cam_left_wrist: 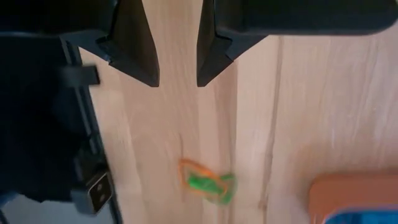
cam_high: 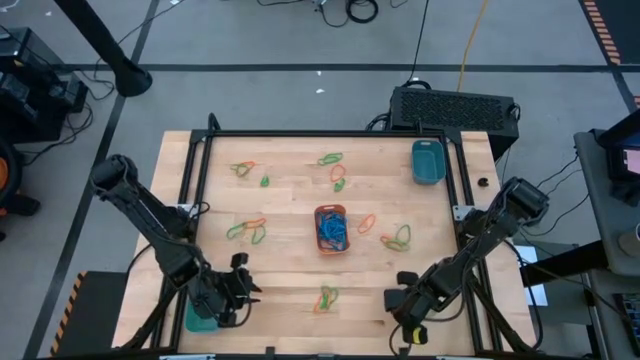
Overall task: Sort rubber bands into baskets
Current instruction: Put the orange rubber band into the green bin
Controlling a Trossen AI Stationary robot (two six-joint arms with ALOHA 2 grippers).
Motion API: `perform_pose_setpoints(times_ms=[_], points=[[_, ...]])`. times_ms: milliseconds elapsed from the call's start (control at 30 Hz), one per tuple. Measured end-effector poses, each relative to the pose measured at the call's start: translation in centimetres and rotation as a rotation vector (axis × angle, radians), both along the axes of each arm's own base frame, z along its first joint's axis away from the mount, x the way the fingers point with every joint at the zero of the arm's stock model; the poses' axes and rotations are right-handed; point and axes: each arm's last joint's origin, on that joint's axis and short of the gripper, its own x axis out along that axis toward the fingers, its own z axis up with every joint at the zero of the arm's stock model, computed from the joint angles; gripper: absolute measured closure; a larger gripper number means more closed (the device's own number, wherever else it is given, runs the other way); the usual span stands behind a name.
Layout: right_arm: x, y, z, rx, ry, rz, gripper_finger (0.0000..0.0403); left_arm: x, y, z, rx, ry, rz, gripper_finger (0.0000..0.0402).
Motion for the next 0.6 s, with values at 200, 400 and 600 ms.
perform_pose_setpoints(times_ms=[200,400,600], points=[[2.1,0.6,2.4,0.108,-0.325,0.041,0.0402,2.5,-1.7,-0.5,0.133,-0.209,-0.209,0.0288],[4.4,0.9,4.4,0.156,-0.658,0.113,0.0402,6.1,-3.0,-2.5,0.280,-0.418,-0.324,0.0288],[6.0,0.0,5.6,0.143,-0.838,0.146,0.0402,10.4,-2.7,-4.6,0.325,-0.648,-0.334,0.0288]])
